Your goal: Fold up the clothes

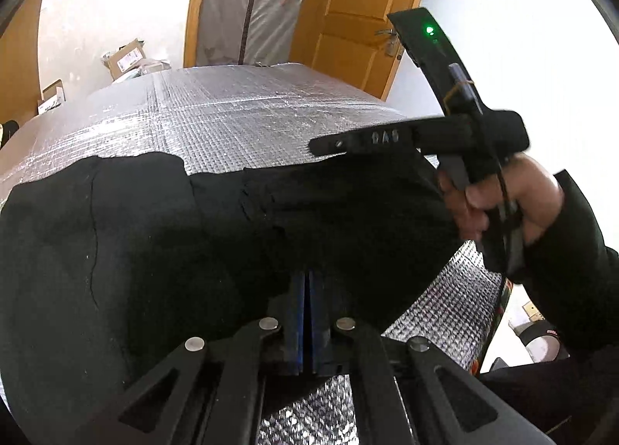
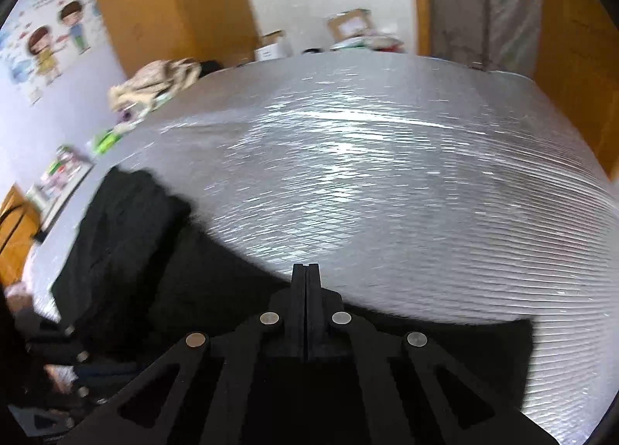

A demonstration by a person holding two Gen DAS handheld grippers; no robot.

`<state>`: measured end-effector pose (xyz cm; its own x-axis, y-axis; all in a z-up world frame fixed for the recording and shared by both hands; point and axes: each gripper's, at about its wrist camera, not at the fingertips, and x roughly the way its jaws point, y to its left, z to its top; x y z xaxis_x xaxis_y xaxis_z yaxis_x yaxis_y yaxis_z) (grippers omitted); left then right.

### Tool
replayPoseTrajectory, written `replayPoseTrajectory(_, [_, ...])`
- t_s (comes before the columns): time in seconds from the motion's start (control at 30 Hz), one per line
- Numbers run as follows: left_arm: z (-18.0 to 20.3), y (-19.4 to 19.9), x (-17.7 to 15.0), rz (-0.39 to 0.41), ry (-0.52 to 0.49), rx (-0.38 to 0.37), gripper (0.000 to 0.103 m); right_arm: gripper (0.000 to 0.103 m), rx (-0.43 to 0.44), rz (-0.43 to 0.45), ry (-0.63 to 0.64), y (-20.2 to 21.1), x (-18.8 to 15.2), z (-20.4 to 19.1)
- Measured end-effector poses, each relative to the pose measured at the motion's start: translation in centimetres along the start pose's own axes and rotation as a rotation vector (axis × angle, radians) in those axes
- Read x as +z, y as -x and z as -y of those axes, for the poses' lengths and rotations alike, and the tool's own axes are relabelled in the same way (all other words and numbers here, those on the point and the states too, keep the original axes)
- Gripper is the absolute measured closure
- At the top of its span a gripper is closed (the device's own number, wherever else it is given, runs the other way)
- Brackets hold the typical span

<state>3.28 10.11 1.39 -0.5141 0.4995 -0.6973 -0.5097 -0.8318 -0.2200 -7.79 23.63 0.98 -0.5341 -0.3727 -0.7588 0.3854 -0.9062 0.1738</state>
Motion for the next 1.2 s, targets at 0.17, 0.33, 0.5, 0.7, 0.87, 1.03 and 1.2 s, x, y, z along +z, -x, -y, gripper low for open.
replayPoseTrajectory(0.17, [-0.5, 0.0, -0.3, -0.003, 0.011, -0.017, 0.101, 0.099, -0.021, 0.046, -0.083, 2.3, -0.2, 3.1])
replayPoseTrajectory(0.33, [-0.9, -0.1, -0.2, -0.011, 0.009, -0.025, 0.101, 0.089, -0.011, 0.131, -0.144, 6.8, -2.0, 6.0])
replayPoseTrajectory(0.5, [-1.2, 0.0, -0.3, -0.01, 0.024, -0.039, 0.101, 0.082, -0.031, 0.155, -0.235, 9.9, -5.6, 8.5])
replayPoseTrajectory(0.7, [-1.3, -0.1, -0.2, -0.018, 0.03, -0.044, 0.101, 0.078, 0.027, 0.121, -0.319, 9.4, -8.9, 9.6])
replayPoseTrajectory(0.87, [-1.6, 0.1, -0.4, -0.018, 0.038, -0.053, 0.101, 0.084, 0.016, 0.077, -0.382, 8.2, -9.6, 10.8])
replayPoseTrajectory(1.03, [-1.7, 1.6, -0.4, 0.017, 0.051, -0.058, 0.102, 0.081, 0.029, 0.102, -0.375, 8.7, -8.8, 10.9])
replayPoseTrajectory(1.2, [-1.8, 2.8, -0.2, 0.052, 0.063, -0.068, 0.102, 0.079, 0.049, 0.157, -0.358, 9.4, -7.4, 10.7])
